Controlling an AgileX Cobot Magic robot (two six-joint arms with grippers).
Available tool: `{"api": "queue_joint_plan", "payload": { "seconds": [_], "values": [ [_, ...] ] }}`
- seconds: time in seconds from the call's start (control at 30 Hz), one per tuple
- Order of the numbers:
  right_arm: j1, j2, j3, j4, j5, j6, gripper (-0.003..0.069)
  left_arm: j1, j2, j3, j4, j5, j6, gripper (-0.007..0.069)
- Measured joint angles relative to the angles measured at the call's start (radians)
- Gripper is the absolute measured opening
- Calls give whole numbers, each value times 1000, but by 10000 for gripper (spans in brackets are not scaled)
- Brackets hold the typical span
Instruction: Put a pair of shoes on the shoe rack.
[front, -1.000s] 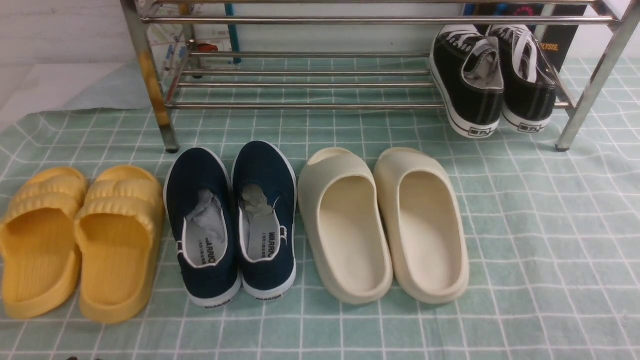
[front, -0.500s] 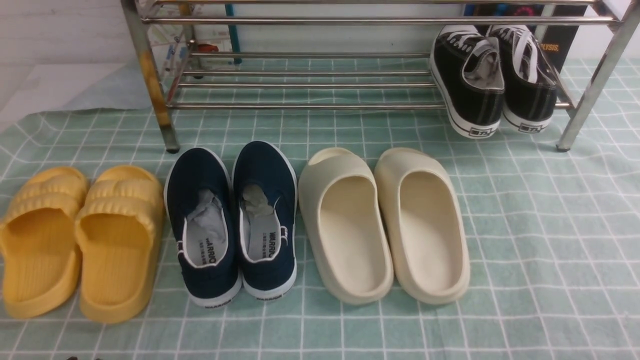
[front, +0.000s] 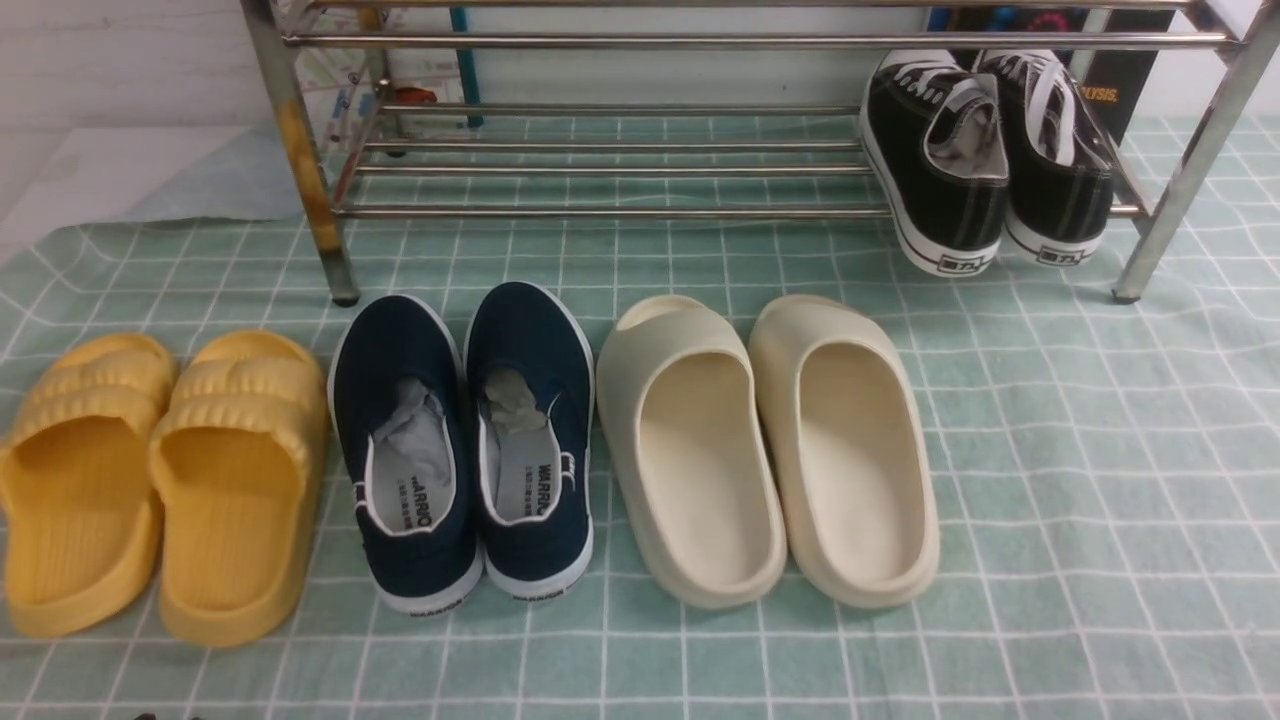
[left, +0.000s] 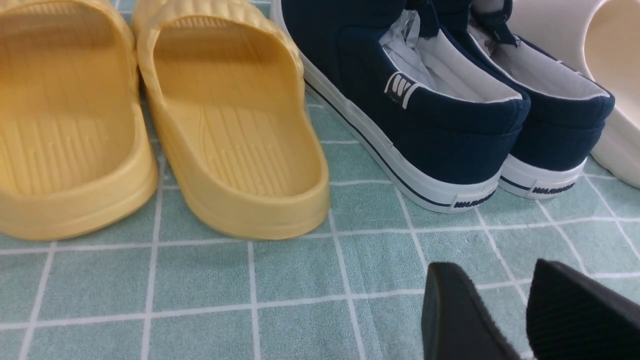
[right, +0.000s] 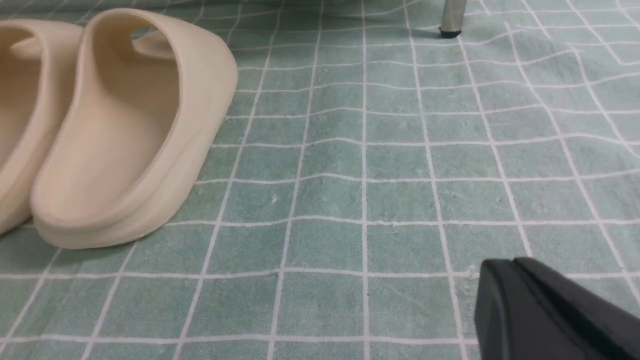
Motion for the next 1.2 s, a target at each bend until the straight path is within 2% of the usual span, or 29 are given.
{"api": "queue_joint_plan", "payload": {
  "seconds": [0.17, 1.2],
  "values": [
    [-31, 0, 0, 0, 0, 0, 29, 0, 0, 0, 0, 0, 0, 239],
    [-31, 0, 0, 0, 1, 0, 67, 0, 0, 0, 0, 0, 0, 239]
  ]
}}
